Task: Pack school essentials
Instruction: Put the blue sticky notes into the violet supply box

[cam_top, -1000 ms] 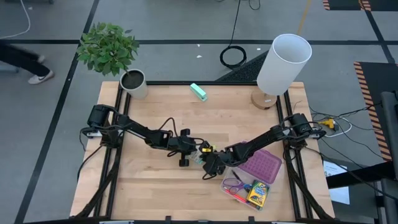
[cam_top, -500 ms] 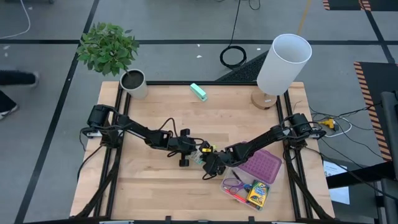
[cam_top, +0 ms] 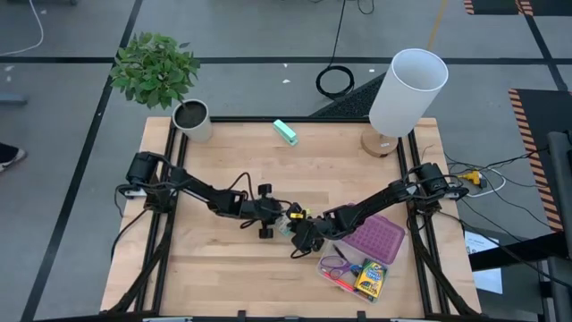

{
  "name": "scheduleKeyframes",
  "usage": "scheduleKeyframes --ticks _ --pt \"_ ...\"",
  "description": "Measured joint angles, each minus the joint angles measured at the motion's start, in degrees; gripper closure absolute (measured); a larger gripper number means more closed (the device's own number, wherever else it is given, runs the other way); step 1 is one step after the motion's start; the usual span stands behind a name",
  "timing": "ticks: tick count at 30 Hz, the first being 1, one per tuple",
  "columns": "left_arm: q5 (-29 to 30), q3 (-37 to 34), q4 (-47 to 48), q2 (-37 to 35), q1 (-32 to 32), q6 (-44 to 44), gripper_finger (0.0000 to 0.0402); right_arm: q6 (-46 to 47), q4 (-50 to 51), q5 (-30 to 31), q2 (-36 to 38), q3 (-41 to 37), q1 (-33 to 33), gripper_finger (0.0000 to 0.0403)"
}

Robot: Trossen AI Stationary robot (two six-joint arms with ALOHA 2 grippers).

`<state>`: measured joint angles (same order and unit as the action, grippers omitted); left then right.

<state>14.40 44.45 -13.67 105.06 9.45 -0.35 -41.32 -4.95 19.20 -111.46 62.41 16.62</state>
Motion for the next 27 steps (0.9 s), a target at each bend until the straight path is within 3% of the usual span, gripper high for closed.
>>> scheduleKeyframes --ticks 7,17,27 --pt "6.35 -0.02 0.46 -1.0 2.85 2.29 0.0223 -0.02 -0.02 -0.04 0.04 0.07 0.0 0.0316" --pt "16.1 -0.13 7.44 -9.93 11.46 -0.28 0.0199 0.03 -0.59 -0.04 0.09 0.11 -0.38 0.0316" --pt "13.73 0.04 5.93 -6.14 15.24 -7.51 0.0199 0.11 -0.15 -2.97 0.09 0.11 -0.79 0.0316"
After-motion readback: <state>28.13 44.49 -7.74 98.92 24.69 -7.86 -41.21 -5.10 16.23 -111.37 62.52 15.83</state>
